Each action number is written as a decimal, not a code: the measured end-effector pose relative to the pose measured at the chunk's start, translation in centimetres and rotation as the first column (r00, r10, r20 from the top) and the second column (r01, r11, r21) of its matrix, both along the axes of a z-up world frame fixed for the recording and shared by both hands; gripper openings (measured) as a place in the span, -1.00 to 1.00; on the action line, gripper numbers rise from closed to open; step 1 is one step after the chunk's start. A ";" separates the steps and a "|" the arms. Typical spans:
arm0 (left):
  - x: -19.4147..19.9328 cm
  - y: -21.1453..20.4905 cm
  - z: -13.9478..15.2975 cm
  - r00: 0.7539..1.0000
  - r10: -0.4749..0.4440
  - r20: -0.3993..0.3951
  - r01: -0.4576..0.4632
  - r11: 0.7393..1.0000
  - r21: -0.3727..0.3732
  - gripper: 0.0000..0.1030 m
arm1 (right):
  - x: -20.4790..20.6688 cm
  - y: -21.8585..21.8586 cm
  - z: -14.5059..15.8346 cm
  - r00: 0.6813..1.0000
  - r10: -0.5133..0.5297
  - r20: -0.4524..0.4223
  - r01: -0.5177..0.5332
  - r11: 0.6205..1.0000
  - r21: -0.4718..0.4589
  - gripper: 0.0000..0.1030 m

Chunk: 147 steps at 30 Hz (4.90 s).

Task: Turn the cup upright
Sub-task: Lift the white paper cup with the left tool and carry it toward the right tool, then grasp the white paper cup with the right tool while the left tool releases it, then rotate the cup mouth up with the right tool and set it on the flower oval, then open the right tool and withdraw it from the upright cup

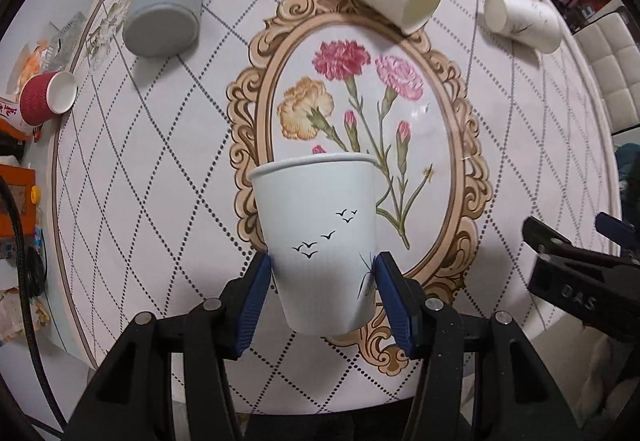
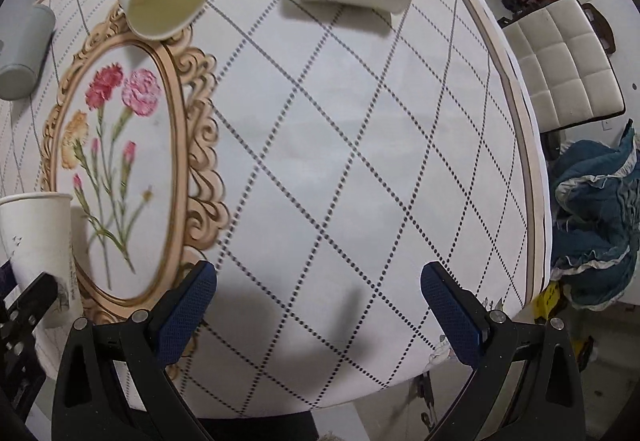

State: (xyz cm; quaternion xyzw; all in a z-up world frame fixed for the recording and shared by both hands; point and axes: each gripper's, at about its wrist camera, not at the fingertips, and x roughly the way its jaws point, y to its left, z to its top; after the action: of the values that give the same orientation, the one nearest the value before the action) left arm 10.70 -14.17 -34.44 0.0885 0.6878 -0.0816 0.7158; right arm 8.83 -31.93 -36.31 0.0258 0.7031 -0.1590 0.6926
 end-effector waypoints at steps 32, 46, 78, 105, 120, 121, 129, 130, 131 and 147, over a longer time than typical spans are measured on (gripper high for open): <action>-0.2 2.2 3.8 0.996 0.081 0.044 -0.080 0.997 -0.012 0.95 | 1.2 -0.5 1.3 0.998 0.060 -0.012 -0.060 0.998 0.018 1.00; 0.7 15.1 6.6 0.942 0.241 0.233 -0.277 0.952 0.132 1.00 | 1.3 7.4 6.1 0.989 0.133 0.068 -0.139 0.987 0.084 1.00; 1.2 22.1 -1.8 0.935 0.354 0.020 -0.351 0.917 0.188 1.00 | 5.1 19.2 -1.3 0.974 0.217 -0.067 -0.198 0.956 0.215 0.23; 5.7 21.5 -3.8 0.957 0.291 -0.023 -0.283 0.944 0.169 1.00 | 7.5 20.6 2.0 0.771 0.149 0.619 -0.205 0.978 0.020 0.22; 1.3 20.8 -1.8 0.970 0.242 0.023 -0.243 0.956 0.164 1.00 | 1.7 20.8 1.7 0.797 0.218 0.564 -0.279 0.960 0.024 0.60; 1.1 20.7 -1.3 0.971 0.235 0.032 -0.237 0.958 0.161 1.00 | 0.9 20.5 2.2 0.797 0.209 0.566 -0.275 0.961 0.033 0.64; -1.5 19.0 5.9 0.968 0.206 0.141 -0.222 0.969 0.106 1.00 | -3.0 18.6 7.2 0.828 0.164 0.537 -0.195 0.981 0.001 0.99; -1.0 18.8 6.6 0.966 0.206 0.156 -0.223 0.970 0.098 1.00 | -3.6 18.3 8.4 0.827 0.160 0.539 -0.188 0.982 -0.002 0.99; -1.1 19.8 7.4 0.963 0.206 0.174 -0.224 0.971 0.087 1.00 | -3.9 18.1 9.1 0.826 0.157 0.541 -0.184 0.983 -0.005 0.99; -10.7 16.4 24.5 0.860 0.196 0.472 -0.211 0.977 -0.020 1.00 | -13.4 14.1 27.3 0.772 0.161 0.615 -0.170 0.984 -0.045 1.00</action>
State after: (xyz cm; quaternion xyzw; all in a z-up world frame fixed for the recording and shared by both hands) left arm -0.03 2.20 -9.92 0.0441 0.4998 0.0296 0.8645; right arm -4.55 -17.79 -9.00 0.0190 0.4394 -0.0756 0.8949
